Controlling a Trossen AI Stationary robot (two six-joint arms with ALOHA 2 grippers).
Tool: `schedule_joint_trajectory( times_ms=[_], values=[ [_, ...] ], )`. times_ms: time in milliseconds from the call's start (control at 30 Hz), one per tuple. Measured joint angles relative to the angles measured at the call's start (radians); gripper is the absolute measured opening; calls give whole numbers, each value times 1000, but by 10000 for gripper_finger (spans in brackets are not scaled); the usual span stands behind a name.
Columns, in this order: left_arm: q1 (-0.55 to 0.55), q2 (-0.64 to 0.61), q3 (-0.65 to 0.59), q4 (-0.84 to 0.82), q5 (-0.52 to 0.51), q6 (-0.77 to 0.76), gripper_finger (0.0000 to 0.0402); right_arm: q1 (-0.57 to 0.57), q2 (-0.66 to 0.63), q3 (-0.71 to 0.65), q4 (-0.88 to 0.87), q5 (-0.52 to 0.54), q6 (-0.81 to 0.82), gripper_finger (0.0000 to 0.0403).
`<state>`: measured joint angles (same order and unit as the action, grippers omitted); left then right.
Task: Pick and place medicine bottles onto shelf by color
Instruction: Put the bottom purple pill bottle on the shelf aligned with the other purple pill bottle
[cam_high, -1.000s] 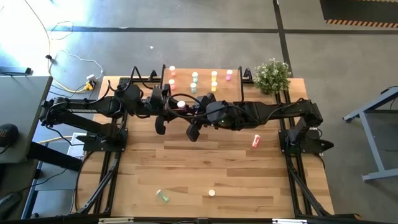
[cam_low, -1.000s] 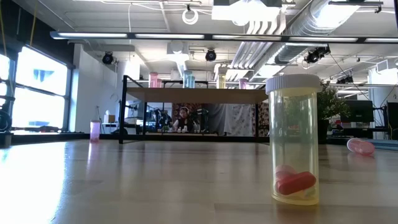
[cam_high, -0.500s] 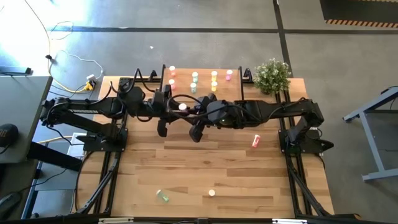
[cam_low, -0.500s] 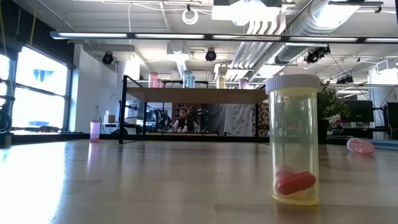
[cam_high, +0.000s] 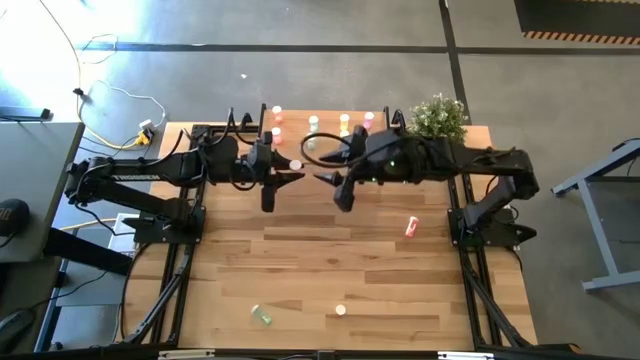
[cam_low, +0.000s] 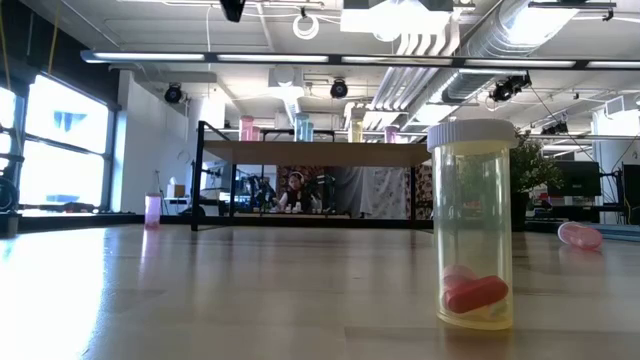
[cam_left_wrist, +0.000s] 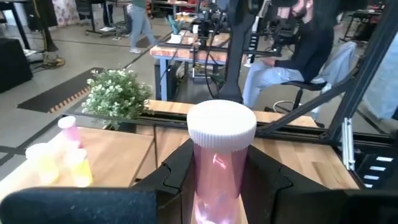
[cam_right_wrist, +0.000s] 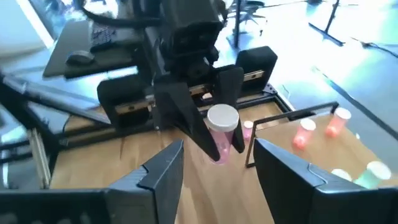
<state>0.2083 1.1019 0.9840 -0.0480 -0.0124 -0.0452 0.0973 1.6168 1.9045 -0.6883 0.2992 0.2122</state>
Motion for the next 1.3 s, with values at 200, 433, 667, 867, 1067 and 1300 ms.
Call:
schedule_joint_trajectory(
  times_ms=[200,433,667,867,1067,1300],
  values=[
    [3,25,1,-4,0,15,87,-82,-6,0,-22,-169,-146,185],
    [0,99,2,-1,0,15,87,-154,18,-1,-58,-321,-238,185],
    [0,176,2,48,0,31,87,-193,29,-2,-93,-374,-265,185],
    [0,217,3,126,0,31,87,-198,55,-2,-126,-418,-265,185],
    [0,221,3,128,0,31,87,-198,81,-2,-144,-421,-265,185],
    [0,221,3,128,0,31,87,-198,103,-2,-148,-408,-265,185]
  ],
)
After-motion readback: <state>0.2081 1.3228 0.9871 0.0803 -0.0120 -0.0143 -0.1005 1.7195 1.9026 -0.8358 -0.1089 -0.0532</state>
